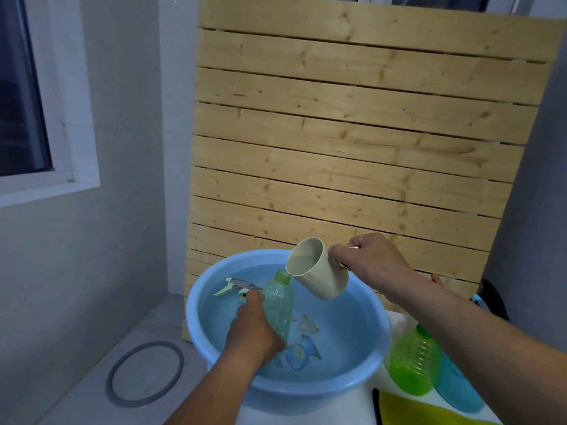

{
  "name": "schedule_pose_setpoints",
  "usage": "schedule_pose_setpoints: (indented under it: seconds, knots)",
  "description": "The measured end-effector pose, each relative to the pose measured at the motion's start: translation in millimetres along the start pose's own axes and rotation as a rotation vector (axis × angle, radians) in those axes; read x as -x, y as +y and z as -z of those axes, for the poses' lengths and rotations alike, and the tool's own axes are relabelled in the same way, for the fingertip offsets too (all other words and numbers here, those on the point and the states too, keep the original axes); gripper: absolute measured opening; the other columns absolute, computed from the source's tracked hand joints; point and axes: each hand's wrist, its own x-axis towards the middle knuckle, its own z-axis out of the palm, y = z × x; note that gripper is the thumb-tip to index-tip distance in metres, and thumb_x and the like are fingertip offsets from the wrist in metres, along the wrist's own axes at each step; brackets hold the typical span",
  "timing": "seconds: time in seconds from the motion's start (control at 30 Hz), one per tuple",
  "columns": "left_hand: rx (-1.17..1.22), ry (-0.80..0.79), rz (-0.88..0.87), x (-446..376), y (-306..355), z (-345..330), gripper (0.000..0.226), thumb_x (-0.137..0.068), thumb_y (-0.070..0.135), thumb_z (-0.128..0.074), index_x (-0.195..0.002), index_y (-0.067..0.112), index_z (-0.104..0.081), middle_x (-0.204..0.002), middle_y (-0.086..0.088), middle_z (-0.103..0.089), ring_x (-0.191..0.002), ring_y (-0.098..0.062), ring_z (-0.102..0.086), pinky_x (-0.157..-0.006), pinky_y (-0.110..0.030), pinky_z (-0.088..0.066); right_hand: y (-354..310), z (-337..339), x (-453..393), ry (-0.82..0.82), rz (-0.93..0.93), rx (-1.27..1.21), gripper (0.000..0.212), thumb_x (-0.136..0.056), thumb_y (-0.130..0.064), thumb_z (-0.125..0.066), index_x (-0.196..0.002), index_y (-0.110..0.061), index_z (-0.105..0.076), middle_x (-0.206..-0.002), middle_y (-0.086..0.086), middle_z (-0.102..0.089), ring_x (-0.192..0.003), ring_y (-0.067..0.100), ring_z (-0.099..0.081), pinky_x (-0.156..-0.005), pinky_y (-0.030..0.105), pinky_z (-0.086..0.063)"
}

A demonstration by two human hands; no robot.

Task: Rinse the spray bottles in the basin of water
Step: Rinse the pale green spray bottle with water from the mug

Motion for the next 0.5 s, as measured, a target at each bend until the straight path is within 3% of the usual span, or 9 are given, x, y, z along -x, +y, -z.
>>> schedule_pose_setpoints:
  seconds: [0.5]
  knots:
    - [-0.058,-0.018,0.019,0.5,0.7,-0.1,0.087,-0.058,0.019,-0.078,-0.130,0.024,-0.029,-0.115,-0.005,-0.054,-0.105,-0.030,-0.060,-0.084,-0.039,-0.052,-1.4,1.4,-0.3,0.037,0.014,0.103,0.035,-0.072,-0.038,-0.064,-0.053,-0.018,-0.042,-0.039,-0.008,-0.033,-0.050,0.018,-0.032,-0.049,0.025,-0.026]
